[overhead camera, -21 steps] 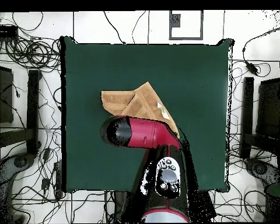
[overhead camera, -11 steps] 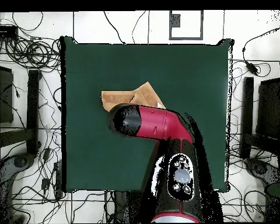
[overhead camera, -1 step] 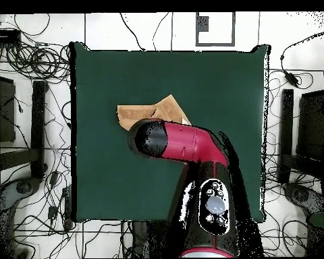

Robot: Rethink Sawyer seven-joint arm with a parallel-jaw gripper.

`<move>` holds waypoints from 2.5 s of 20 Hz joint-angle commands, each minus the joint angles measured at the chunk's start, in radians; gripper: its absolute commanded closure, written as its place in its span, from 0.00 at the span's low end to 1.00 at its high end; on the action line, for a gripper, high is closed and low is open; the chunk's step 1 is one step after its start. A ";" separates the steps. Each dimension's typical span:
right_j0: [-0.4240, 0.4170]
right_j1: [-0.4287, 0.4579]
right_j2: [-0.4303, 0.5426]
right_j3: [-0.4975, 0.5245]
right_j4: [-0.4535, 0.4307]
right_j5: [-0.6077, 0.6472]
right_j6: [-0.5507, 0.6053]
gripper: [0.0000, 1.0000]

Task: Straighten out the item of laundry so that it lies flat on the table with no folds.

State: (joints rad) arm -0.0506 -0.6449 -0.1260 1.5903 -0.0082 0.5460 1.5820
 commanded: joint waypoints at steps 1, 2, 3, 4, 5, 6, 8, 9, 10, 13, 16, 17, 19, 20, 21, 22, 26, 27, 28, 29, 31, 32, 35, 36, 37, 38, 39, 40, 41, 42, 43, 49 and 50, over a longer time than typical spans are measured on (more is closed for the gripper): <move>-0.032 -0.021 0.102 0.032 -0.037 -0.004 0.033 0.00; -0.039 -0.001 0.099 -0.012 -0.052 0.003 0.013 0.00; -0.049 0.030 0.106 -0.049 -0.048 0.020 0.007 0.00; -0.051 0.064 0.108 -0.092 -0.048 0.036 0.004 0.00; -0.054 0.098 0.110 -0.136 -0.049 0.051 0.000 0.00; -0.056 0.126 0.114 -0.175 -0.049 0.047 -0.001 0.00; -0.053 0.172 0.117 -0.248 -0.040 0.087 0.006 0.00; -0.047 0.189 0.114 -0.280 -0.039 0.100 0.013 0.00; -0.037 0.212 0.105 -0.325 -0.038 0.126 0.027 0.00; -0.021 0.262 0.095 -0.412 -0.032 0.173 0.060 0.00; -0.007 0.313 0.089 -0.496 -0.021 0.214 0.086 0.00; -0.003 0.327 0.087 -0.517 -0.017 0.216 0.097 0.00; 0.001 0.351 0.085 -0.551 -0.010 0.234 0.110 0.00; 0.000 0.359 0.088 -0.562 -0.005 0.244 0.112 0.00; 0.003 0.367 0.086 -0.576 -0.003 0.250 0.117 0.00; 0.007 0.369 0.083 -0.579 -0.003 0.246 0.122 0.00; 0.020 0.387 0.079 -0.592 0.012 0.243 0.158 0.00; 0.028 0.387 0.071 -0.587 0.013 0.232 0.173 0.00; 0.030 0.384 0.069 -0.580 0.014 0.235 0.173 0.00; 0.033 0.379 0.065 -0.574 0.013 0.237 0.174 0.00; 0.039 0.366 0.065 -0.539 0.019 0.226 0.185 0.00; 0.049 0.356 0.061 -0.519 0.024 0.222 0.200 0.00; 0.078 0.326 0.052 -0.466 0.048 0.230 0.250 0.00; 0.090 0.315 0.045 -0.455 0.056 0.239 0.270 0.00; 0.098 0.305 0.044 -0.440 0.067 0.245 0.284 0.00; 0.107 0.297 0.038 -0.433 0.076 0.257 0.297 0.00; 0.111 0.288 0.039 -0.421 0.086 0.257 0.303 0.00; 0.116 0.282 0.037 -0.413 0.096 0.264 0.310 0.00; 0.119 0.274 0.038 -0.401 0.103 0.257 0.311 0.00; 0.122 0.267 0.038 -0.389 0.114 0.260 0.313 0.00; 0.126 0.258 0.034 -0.374 0.121 0.252 0.311 0.00; 0.116 0.216 0.047 -0.265 0.140 0.167 0.254 0.00; 0.111 0.217 0.045 -0.253 0.134 0.151 0.243 0.00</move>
State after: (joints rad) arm 0.0554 -0.4012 -0.1250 1.1361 0.0909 0.6793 1.5820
